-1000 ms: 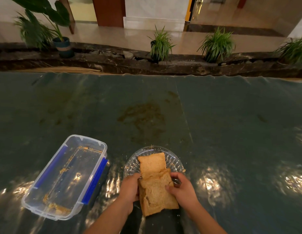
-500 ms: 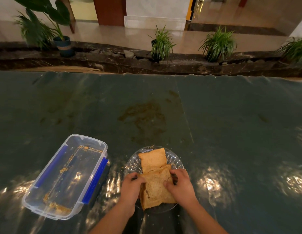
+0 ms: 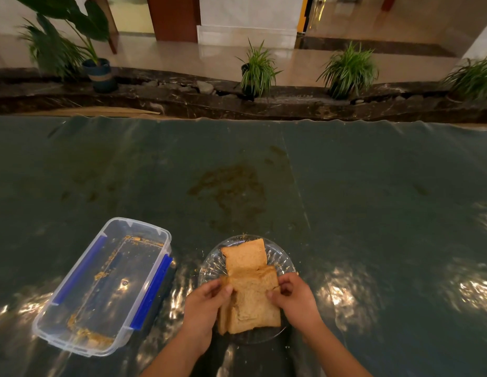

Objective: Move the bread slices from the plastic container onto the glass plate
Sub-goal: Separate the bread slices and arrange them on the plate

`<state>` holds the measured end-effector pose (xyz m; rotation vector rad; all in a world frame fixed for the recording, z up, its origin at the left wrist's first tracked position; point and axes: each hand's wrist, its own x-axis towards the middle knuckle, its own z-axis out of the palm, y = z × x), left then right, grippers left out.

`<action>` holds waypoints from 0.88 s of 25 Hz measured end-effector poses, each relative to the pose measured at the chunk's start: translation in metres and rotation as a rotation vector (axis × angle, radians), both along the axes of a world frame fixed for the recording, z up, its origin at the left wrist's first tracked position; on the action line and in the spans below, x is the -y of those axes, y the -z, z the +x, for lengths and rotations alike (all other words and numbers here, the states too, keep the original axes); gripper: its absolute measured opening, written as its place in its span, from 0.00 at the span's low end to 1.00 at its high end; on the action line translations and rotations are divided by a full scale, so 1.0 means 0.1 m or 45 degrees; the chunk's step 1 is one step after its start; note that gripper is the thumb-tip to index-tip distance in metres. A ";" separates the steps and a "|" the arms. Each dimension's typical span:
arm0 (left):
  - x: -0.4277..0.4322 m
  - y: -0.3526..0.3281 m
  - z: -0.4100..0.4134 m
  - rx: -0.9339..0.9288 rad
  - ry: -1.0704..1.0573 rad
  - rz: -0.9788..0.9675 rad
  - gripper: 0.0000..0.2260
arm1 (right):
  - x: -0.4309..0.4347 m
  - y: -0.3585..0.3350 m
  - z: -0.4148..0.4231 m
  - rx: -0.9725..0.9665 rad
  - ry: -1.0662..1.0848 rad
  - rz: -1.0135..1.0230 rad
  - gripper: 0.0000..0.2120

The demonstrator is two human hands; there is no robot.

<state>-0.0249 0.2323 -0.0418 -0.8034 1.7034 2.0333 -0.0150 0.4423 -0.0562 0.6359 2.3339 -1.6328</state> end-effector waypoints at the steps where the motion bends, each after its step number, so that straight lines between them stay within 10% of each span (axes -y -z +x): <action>1: 0.02 0.00 -0.02 0.010 -0.013 0.043 0.10 | -0.03 0.00 -0.01 -0.004 0.032 -0.070 0.10; 15: 0.04 -0.04 -0.45 0.140 -0.275 -0.125 0.15 | -0.29 0.06 -0.65 0.061 0.262 -0.154 0.13; 22: 0.02 -0.01 -0.45 0.009 0.093 -0.507 0.18 | -0.15 -0.12 -0.45 -0.033 -0.082 0.507 0.15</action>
